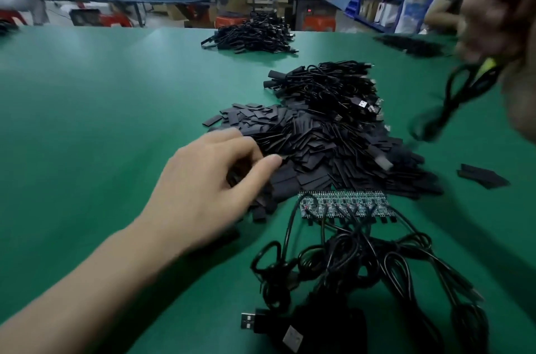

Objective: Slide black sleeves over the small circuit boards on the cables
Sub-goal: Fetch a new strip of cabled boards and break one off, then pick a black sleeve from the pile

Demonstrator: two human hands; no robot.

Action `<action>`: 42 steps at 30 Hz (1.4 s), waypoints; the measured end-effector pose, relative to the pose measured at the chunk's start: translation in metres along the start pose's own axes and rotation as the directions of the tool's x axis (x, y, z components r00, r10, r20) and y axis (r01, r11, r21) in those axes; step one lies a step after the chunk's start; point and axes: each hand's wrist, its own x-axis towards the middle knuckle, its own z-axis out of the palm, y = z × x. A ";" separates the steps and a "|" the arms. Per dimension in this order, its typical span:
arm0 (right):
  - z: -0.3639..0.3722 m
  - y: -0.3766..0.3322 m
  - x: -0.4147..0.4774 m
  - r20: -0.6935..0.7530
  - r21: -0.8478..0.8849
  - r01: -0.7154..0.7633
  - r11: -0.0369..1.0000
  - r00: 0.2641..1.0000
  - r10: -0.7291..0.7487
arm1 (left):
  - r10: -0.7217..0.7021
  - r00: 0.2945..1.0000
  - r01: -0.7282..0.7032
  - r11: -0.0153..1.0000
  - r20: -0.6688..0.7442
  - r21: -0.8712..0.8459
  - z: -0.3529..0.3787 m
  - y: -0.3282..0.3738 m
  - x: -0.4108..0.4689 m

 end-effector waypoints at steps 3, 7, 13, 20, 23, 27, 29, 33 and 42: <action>-0.001 0.012 -0.014 0.085 -0.373 0.140 0.917 0.990 -0.116 | -0.020 0.993 0.003 0.989 0.117 0.145 0.006 -0.010 -0.001; 0.021 0.049 -0.040 0.256 -0.587 0.175 0.790 0.966 -0.023 | 0.005 0.976 -0.057 0.971 0.216 0.234 0.010 -0.007 -0.003; 0.033 0.079 -0.062 0.341 -0.588 0.121 0.800 0.934 0.109 | 0.078 0.915 -0.201 0.938 0.395 0.281 0.005 -0.012 -0.002; 0.038 0.083 -0.071 0.415 -0.515 0.074 0.854 0.893 0.173 | 0.170 0.908 -0.281 0.925 0.382 0.257 0.005 -0.023 0.002; 0.039 0.076 -0.073 0.419 -0.482 0.055 0.874 0.891 0.175 | 0.207 0.919 -0.296 0.925 0.335 0.239 0.006 -0.024 0.003; 0.046 0.067 -0.075 0.397 -0.446 0.015 0.895 0.900 0.182 | 0.190 0.963 -0.219 0.965 0.194 0.146 0.010 -0.020 0.000; 0.050 0.065 -0.076 0.372 -0.406 -0.015 0.914 0.911 0.180 | 0.099 0.989 -0.098 0.995 0.106 -0.019 0.013 -0.015 -0.002; 0.053 0.066 -0.079 0.379 -0.321 -0.073 0.944 0.904 0.198 | -0.100 0.989 0.141 0.867 0.111 -0.477 0.025 -0.002 -0.008; 0.052 0.075 -0.080 0.372 -0.256 -0.140 0.957 0.899 0.231 | 0.058 0.996 -0.071 0.975 -0.066 -0.212 0.025 0.009 -0.011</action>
